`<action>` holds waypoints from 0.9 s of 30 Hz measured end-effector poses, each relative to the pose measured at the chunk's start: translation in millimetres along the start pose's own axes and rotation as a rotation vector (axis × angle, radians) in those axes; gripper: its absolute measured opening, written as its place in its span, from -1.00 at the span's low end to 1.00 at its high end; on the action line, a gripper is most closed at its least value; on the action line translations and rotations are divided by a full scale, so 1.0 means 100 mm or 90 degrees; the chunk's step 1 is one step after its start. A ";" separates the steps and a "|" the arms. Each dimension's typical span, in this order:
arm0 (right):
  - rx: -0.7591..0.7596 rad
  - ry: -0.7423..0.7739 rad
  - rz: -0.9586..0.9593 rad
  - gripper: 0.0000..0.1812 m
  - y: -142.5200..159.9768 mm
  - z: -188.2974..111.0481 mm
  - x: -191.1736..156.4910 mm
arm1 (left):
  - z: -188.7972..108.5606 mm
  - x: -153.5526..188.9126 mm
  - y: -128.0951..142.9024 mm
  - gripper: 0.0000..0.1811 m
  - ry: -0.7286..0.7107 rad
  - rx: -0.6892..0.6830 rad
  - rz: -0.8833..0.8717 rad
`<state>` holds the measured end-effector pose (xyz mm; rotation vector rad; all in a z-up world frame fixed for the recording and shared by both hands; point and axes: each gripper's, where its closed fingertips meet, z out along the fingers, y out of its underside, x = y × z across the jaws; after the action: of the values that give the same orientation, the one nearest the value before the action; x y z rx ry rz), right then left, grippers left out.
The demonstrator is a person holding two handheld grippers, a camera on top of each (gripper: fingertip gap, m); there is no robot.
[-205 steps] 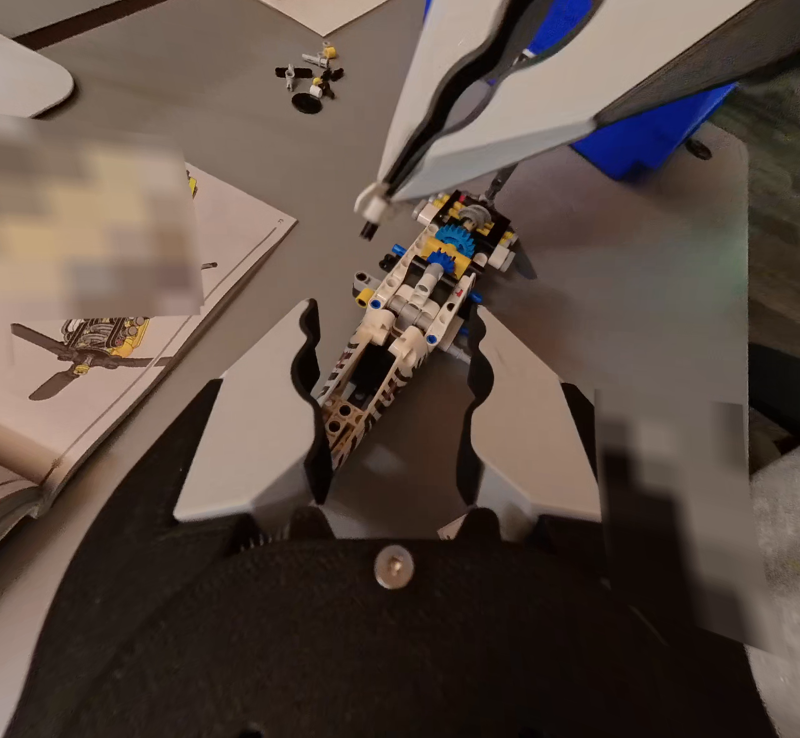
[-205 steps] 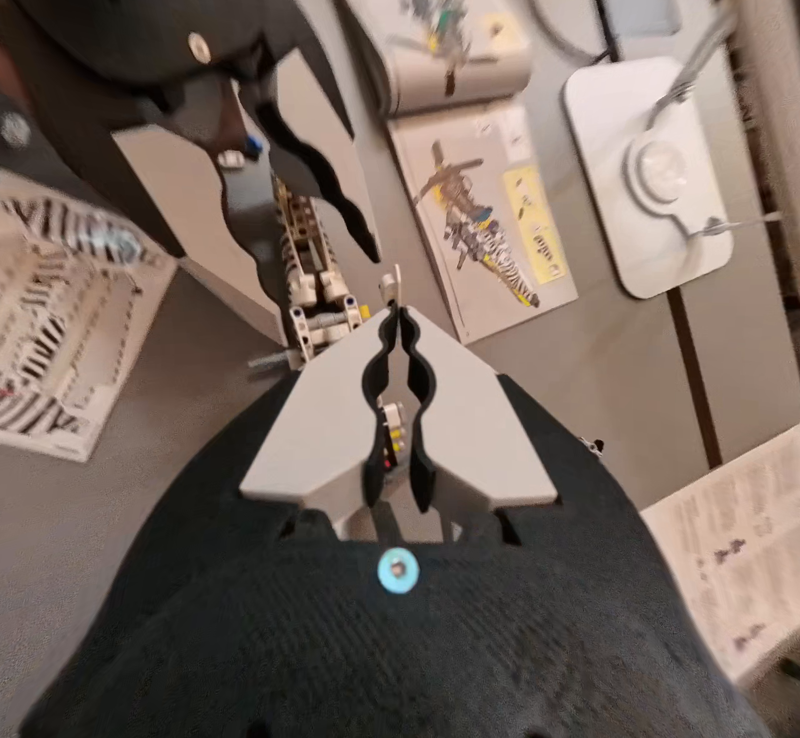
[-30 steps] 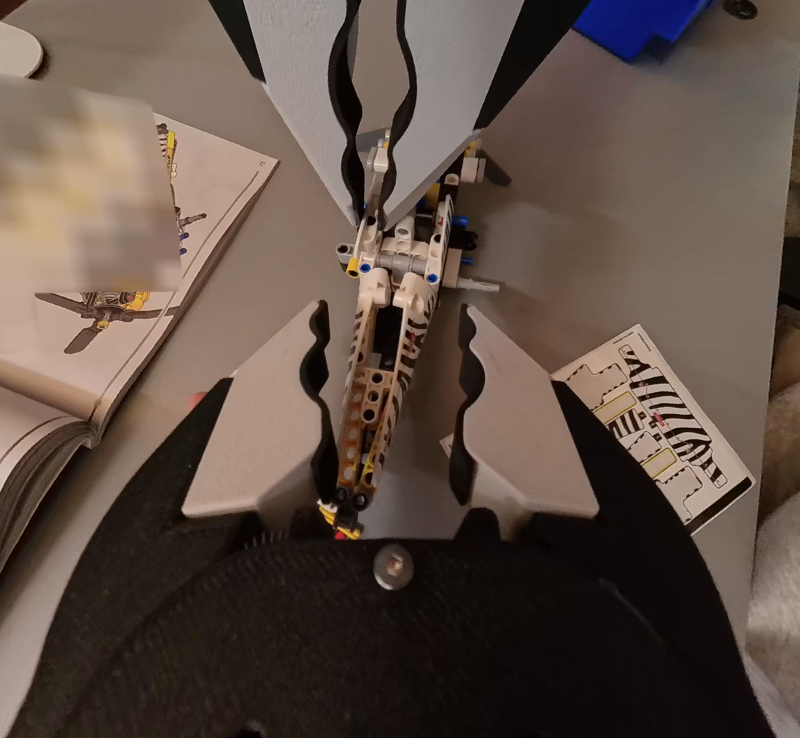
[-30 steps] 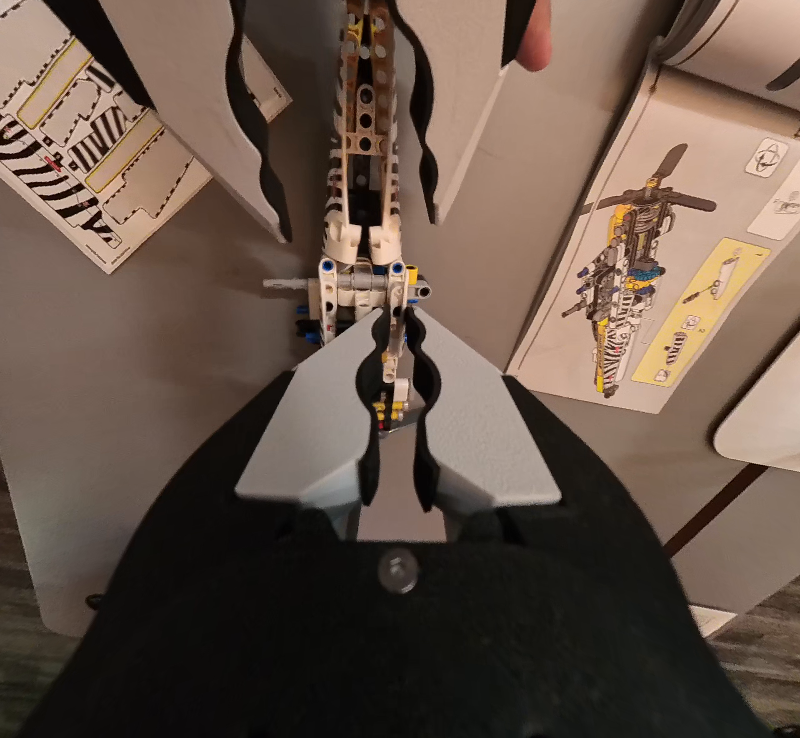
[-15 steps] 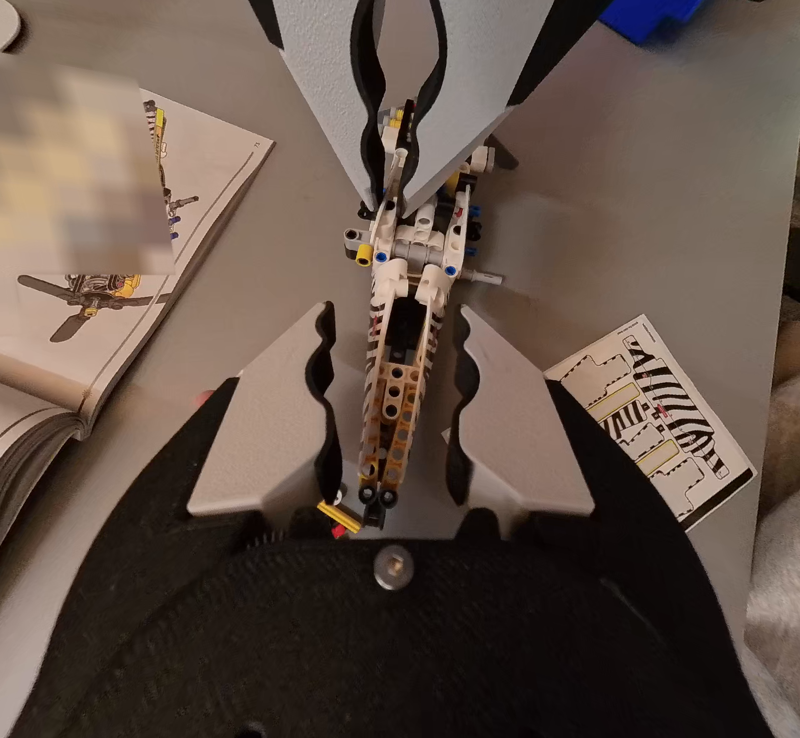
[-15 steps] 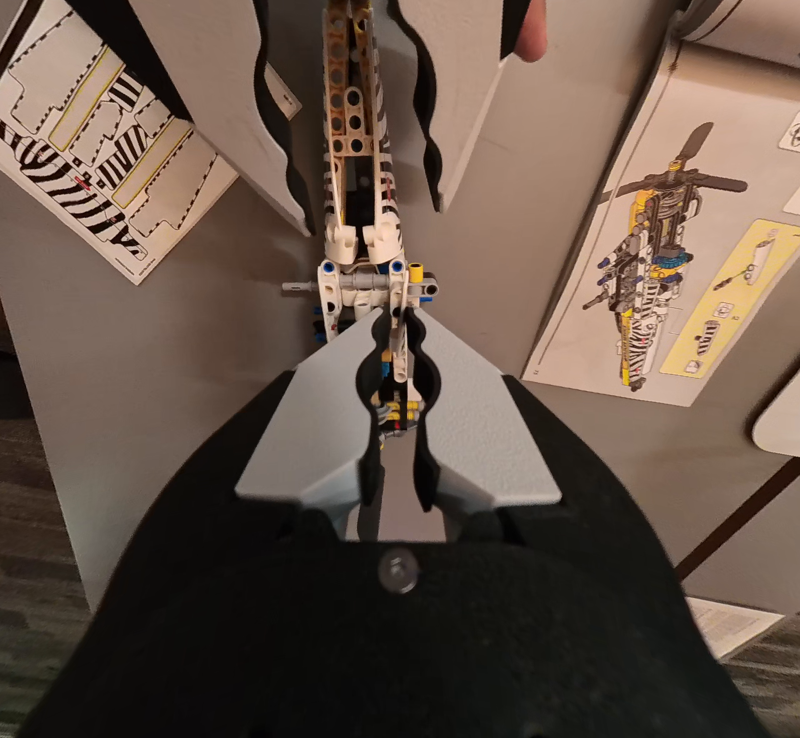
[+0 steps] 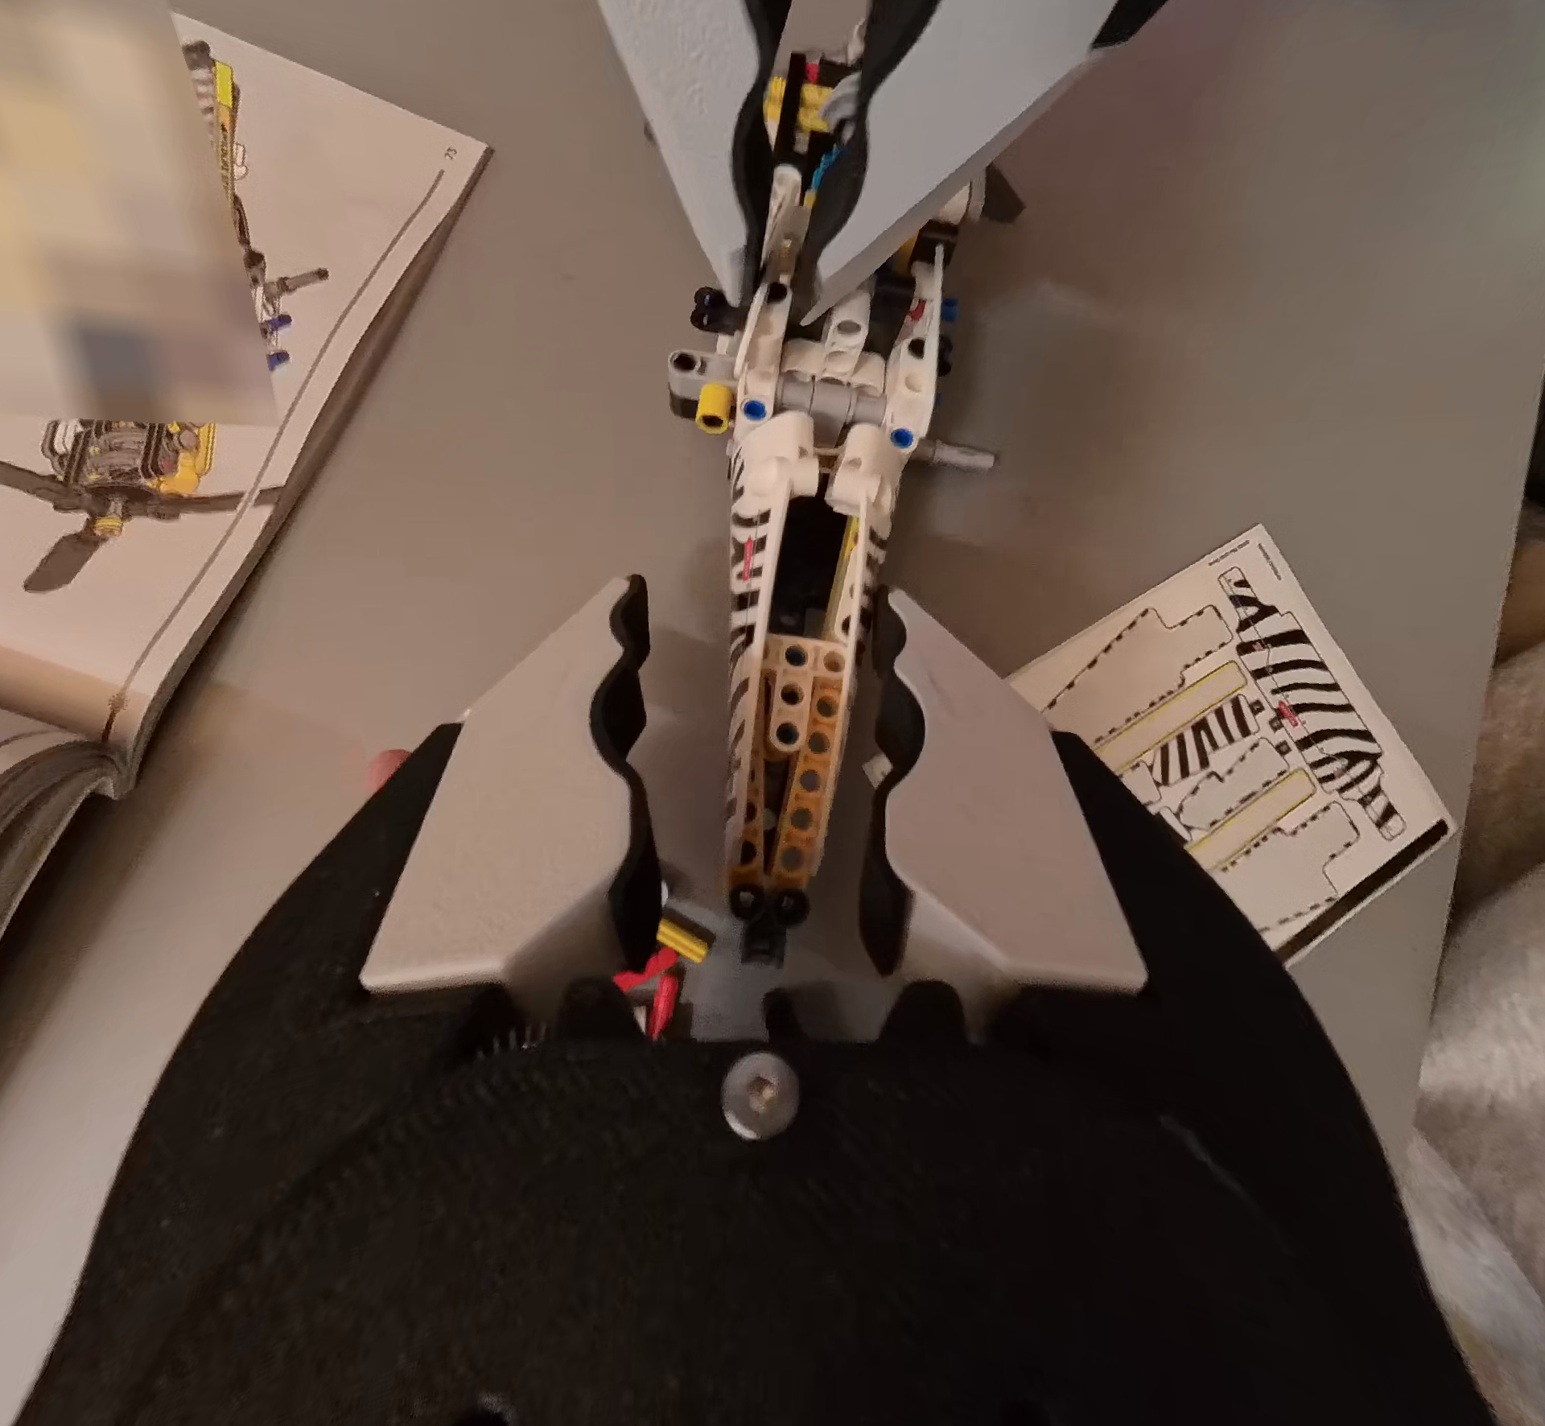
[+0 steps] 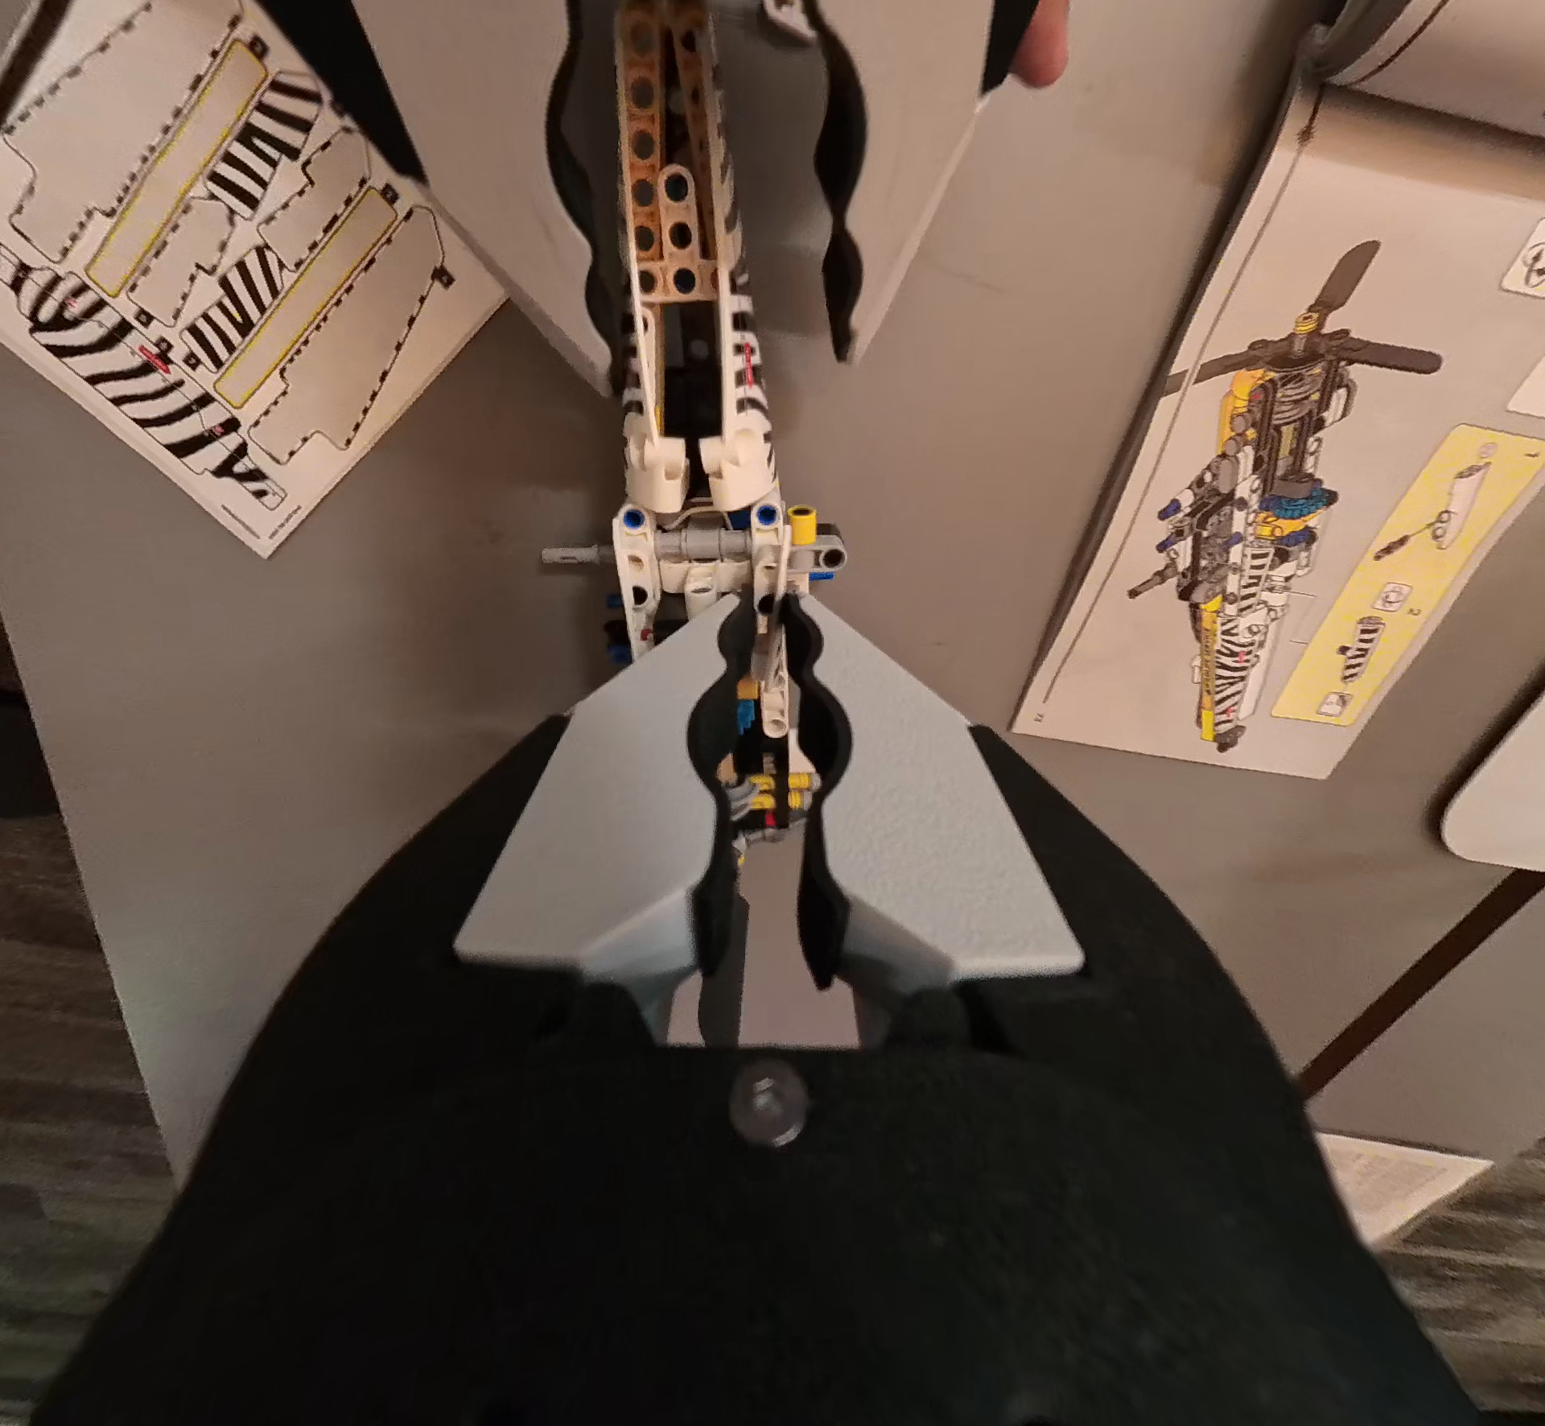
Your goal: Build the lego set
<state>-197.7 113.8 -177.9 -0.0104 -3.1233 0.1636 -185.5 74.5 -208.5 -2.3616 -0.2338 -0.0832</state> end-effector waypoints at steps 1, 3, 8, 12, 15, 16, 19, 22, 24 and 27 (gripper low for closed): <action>-0.005 0.008 -0.007 -0.95 0.00 0.00 0.00 | -0.02 -0.01 0.02 -0.42 0.007 -0.001 -0.010; -0.018 0.024 -0.020 -0.95 0.00 0.00 0.00 | -0.06 -0.01 0.06 -0.42 0.027 0.005 -0.031; -0.043 0.057 -0.052 -0.95 0.00 0.00 0.00 | -0.13 0.00 0.08 -0.43 0.060 0.016 -0.054; -0.074 0.052 -0.067 -0.95 0.00 0.00 -0.01 | -0.06 0.03 0.13 -0.46 0.049 -0.012 -0.037; -0.088 0.043 -0.065 -0.95 0.00 0.01 -0.02 | -0.04 0.05 0.13 -0.45 0.062 -0.017 -0.052; -0.088 0.042 -0.061 -0.95 0.00 0.01 -0.02 | -0.04 0.06 0.13 -0.46 0.063 -0.016 -0.053; -0.081 0.036 -0.047 -0.95 0.00 0.01 -0.03 | -0.04 0.07 0.14 -0.47 0.068 -0.019 -0.058; -0.081 0.030 -0.022 -0.96 0.00 0.01 -0.03 | -0.04 0.07 0.14 -0.46 0.077 -0.022 -0.073; -0.085 0.026 -0.001 -0.96 0.00 0.01 -0.04 | -0.03 0.07 0.15 -0.45 0.084 -0.023 -0.083; -0.080 0.021 0.025 -0.96 0.00 0.01 -0.04 | -0.04 0.07 0.15 -0.45 0.087 -0.021 -0.088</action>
<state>-194.0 114.1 -179.1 -0.0744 -3.0965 -0.0316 -175.6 62.6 -215.3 -2.3590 -0.3314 -0.3154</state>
